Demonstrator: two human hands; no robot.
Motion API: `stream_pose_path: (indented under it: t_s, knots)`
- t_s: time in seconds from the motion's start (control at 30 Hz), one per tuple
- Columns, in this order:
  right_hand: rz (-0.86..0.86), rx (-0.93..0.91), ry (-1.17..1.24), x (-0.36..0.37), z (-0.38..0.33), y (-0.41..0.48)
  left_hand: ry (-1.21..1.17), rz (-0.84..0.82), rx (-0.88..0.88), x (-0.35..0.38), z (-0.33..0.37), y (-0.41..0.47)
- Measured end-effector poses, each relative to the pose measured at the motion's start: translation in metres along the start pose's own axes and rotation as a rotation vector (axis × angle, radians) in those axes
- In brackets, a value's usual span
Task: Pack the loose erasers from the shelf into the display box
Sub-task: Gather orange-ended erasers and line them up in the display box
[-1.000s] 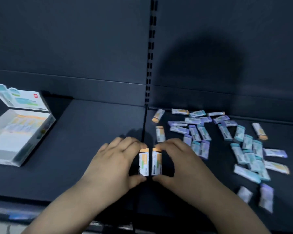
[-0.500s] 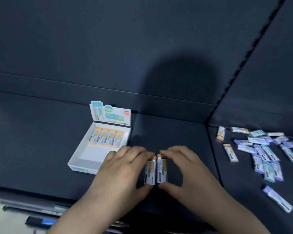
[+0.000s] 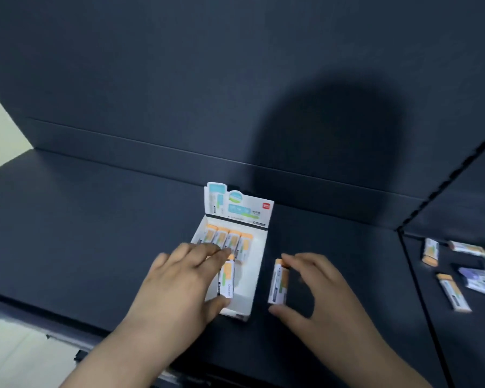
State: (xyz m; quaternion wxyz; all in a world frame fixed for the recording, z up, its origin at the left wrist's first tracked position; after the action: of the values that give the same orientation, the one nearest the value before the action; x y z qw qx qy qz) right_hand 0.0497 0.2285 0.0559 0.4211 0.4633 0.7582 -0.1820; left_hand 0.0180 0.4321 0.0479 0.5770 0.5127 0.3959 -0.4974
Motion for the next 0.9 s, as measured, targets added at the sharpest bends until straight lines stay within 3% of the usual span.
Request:
stream_pose_path:
  t_s: [0.17,0.4,0.63,0.77,0.83,0.9]
  knots:
    - [0.159,0.103,-0.024,0.029,-0.029,0.021,0.018,-0.096,0.079,0.001,-0.045,0.014]
    - [0.334,0.260,-0.153,0.058,-0.059,0.035,-0.030,-0.123,0.371,0.001,-0.074,0.037]
    - [0.094,0.282,-0.397,0.053,-0.055,0.049,-0.002,-0.251,0.465,0.002,-0.072,0.042]
    - [-0.067,0.237,-0.518,0.049,-0.048,0.068,0.113,-0.341,0.427,-0.004,-0.065,0.048]
    - [-0.101,0.227,-0.564,0.050,-0.044,0.076,0.147,-0.328,0.418,-0.004,-0.063,0.050]
    - [-0.103,0.234,-0.590,0.052,-0.039,0.081,0.211,-0.427,0.410,0.002,-0.061,0.051]
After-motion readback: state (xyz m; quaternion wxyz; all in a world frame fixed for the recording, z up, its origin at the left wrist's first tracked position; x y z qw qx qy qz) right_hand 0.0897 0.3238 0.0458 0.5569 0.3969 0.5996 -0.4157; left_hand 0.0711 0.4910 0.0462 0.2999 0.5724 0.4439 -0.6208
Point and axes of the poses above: each hand's wrist, its own y-axis towards the middle knuckle, its own x-axis out of the palm, z = x × y, the point moved 2 cm from there along y, towards the middle knuckle, and after that the axes turned 6 degrees about -x, right-handed, at the moved point
